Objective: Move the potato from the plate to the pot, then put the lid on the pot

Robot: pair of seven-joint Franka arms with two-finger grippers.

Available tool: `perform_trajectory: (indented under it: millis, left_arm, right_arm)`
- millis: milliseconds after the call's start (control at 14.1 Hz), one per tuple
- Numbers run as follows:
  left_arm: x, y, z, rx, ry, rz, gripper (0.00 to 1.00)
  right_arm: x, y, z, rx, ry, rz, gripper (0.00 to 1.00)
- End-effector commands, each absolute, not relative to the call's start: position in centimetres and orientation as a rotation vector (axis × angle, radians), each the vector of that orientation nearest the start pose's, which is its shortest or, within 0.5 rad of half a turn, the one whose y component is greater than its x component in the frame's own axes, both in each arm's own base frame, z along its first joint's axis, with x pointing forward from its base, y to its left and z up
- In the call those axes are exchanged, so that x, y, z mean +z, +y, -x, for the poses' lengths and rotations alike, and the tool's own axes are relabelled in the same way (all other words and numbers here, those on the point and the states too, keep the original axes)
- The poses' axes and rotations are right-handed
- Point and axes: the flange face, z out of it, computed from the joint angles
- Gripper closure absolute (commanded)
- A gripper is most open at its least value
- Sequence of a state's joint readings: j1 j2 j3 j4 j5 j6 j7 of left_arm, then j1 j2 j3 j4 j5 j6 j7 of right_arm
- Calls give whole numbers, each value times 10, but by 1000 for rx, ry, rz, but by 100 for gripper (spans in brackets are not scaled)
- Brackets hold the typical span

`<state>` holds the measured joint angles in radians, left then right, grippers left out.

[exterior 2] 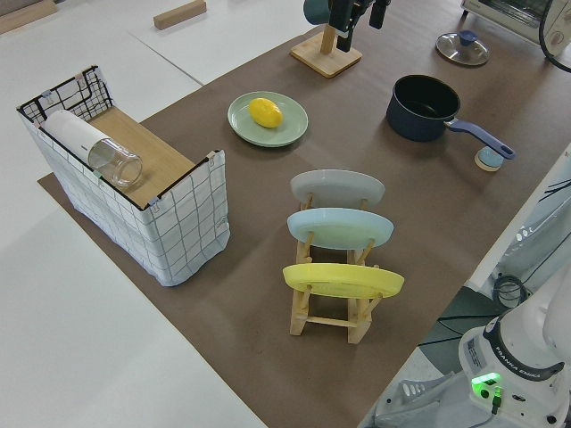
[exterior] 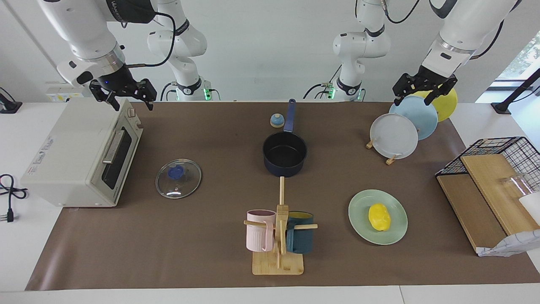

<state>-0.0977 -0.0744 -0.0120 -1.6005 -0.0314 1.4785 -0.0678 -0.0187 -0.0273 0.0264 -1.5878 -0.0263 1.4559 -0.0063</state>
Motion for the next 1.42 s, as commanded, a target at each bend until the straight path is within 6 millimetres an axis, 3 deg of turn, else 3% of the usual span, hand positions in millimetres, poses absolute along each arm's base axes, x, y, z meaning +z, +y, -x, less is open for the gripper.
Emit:
perform_trajectory:
  millis: [0, 496, 638, 779, 850, 1133, 1346]
  left_arm:
    - [645, -59, -518, 86, 88, 3179, 0]
    - [644, -62, -525, 40, 112, 3188, 0]
    - [618, -66, -547, 112, 96, 3225, 0]
    - [584, -75, -584, 123, 103, 3230, 0]
    - [568, -75, -597, 114, 95, 3231, 0]
    - [467, -83, -673, 19, 75, 3228, 0]
    - [412, -95, -711, -8, 97, 3228, 0]
  right_arm:
    - [622, 3, -528, 145, 0, 3166, 0]
    - [624, 9, -530, 118, -3, 3168, 0]
    - [616, 11, -529, 107, -28, 3171, 0]
    - [606, 24, -534, 79, -79, 3182, 0]
    - [593, 30, -536, 93, -98, 3182, 0]
    - [533, 35, -549, 40, -111, 3167, 0]
    - [488, 37, -556, 47, -118, 3160, 0]
